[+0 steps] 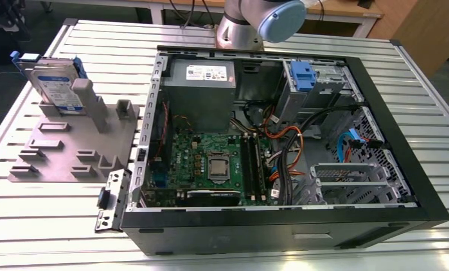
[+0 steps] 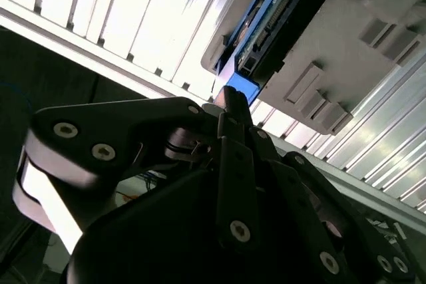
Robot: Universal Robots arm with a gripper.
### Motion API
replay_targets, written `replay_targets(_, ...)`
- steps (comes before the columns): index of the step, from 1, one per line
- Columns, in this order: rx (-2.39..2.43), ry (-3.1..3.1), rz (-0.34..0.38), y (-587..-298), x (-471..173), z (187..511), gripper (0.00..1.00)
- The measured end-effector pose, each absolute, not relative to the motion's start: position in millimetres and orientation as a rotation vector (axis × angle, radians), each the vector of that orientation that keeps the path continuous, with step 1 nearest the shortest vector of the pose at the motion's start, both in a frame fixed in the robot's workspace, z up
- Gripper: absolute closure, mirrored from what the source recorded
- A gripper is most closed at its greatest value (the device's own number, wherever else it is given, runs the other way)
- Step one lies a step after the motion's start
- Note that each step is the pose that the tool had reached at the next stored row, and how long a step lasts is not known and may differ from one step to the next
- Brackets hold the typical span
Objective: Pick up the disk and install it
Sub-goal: 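Pick up the disk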
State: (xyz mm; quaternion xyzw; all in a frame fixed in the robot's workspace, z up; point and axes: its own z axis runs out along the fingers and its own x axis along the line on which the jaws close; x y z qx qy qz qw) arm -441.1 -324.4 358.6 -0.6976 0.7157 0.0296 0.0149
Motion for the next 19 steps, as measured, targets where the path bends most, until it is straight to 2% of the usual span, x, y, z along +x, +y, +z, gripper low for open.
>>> replay_targets(7,-2.148,2.248,0.092,-336.6,-441.1,353.7,0.89)
replay_targets(15,-2.147,2.249,0.092,-337.2,-441.2,353.1,0.89)
replay_targets(17,-2.147,2.25,0.092,-337.1,-441.2,352.3,0.77)
replay_targets(18,-2.146,2.25,0.091,-337.1,-441.2,351.4,0.77)
replay_targets(19,-2.146,2.251,0.091,-337.0,-441.2,349.9,0.71)
